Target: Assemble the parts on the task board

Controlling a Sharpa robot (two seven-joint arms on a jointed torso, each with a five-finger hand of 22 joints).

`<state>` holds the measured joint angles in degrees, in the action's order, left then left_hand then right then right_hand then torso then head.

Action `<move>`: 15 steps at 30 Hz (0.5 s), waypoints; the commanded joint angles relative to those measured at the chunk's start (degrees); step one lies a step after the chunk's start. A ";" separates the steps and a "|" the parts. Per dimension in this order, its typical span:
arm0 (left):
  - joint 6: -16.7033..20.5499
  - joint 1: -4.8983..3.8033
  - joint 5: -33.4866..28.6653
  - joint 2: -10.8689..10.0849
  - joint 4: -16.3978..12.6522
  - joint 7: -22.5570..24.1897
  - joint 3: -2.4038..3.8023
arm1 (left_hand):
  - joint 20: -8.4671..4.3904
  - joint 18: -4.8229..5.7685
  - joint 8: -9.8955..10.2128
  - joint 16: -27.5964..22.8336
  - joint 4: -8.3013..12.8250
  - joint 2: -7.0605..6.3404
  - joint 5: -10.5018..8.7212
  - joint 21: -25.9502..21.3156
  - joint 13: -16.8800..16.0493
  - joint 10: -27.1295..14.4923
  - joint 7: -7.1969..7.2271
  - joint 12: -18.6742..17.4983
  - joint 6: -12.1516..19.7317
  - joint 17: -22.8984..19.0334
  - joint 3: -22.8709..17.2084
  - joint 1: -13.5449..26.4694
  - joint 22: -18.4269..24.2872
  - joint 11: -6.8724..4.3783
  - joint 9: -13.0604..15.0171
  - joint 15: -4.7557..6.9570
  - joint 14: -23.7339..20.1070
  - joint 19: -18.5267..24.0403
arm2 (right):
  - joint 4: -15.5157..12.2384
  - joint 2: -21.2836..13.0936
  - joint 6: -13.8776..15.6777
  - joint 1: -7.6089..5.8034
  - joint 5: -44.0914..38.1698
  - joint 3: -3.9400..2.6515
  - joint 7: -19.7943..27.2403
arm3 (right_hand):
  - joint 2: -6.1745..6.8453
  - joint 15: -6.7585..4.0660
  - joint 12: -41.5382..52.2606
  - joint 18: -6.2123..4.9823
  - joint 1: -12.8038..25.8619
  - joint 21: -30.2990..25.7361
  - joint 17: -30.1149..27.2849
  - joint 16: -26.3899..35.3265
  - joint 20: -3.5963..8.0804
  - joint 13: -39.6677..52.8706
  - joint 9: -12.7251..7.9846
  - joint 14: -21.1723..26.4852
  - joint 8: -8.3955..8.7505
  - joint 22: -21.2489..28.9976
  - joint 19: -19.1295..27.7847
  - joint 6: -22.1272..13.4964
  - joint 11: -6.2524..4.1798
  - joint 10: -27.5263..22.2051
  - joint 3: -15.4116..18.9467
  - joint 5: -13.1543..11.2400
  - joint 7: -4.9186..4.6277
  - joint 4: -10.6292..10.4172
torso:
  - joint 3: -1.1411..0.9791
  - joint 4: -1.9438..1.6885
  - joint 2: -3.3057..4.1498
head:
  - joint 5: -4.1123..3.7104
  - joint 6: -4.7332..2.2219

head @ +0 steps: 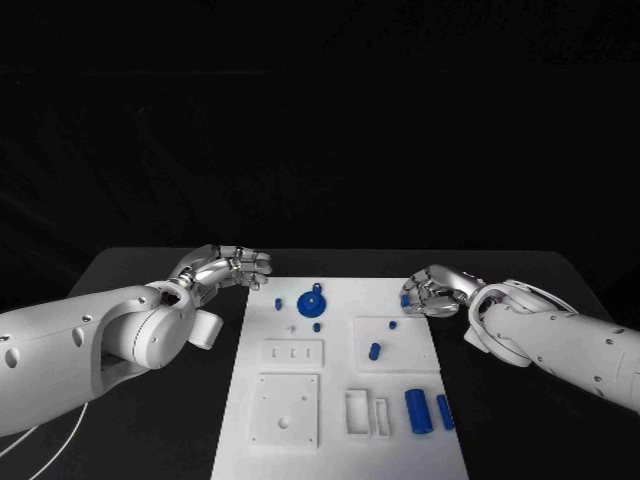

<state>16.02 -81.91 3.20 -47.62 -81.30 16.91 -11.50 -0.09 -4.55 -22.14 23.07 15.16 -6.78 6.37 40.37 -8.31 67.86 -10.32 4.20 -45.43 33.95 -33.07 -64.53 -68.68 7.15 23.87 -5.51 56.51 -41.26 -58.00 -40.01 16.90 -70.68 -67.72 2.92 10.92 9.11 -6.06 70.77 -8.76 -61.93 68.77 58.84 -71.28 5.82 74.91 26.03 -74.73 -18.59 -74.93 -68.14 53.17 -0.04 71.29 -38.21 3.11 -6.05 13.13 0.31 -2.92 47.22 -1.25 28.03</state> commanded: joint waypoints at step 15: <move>-1.18 -0.03 0.25 0.27 0.07 0.13 0.04 | 0.13 -0.75 0.22 -0.27 0.01 -0.17 -0.42 0.36 0.02 0.06 0.00 -0.06 -0.26 0.14 -0.04 0.11 0.12 0.20 0.18 -0.20 0.41 0.39 | -0.68 0.00 2.04 0.02 3.74 -0.01 0.12 | -2.36 -0.80 0.68 -6.24 0.00 0.56 0.41 0.19 0.00 4.81 1.10 0.01 -2.20 -1.02 0.34 4.31 -0.63 0.70 -2.22 -0.29 0.38 0.26 | 0.03 -0.06 -0.01 | -0.30 -0.07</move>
<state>15.89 -81.91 3.20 -47.50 -81.19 16.83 -11.50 -0.09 -4.75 -22.14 23.07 15.16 -6.78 6.16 40.37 -8.31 67.86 -10.32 4.20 -45.43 34.02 -33.07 -64.53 -68.62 7.15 23.97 -5.63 56.63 -41.26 -58.50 -40.02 17.58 -70.67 -65.14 2.92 10.93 7.41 -6.45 71.26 -8.76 -61.96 69.00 59.19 -71.28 5.82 74.91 26.69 -74.73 -20.57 -74.93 -68.15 56.10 -0.52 71.79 -40.18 3.09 -4.86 13.36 0.30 -2.94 47.22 -1.55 28.03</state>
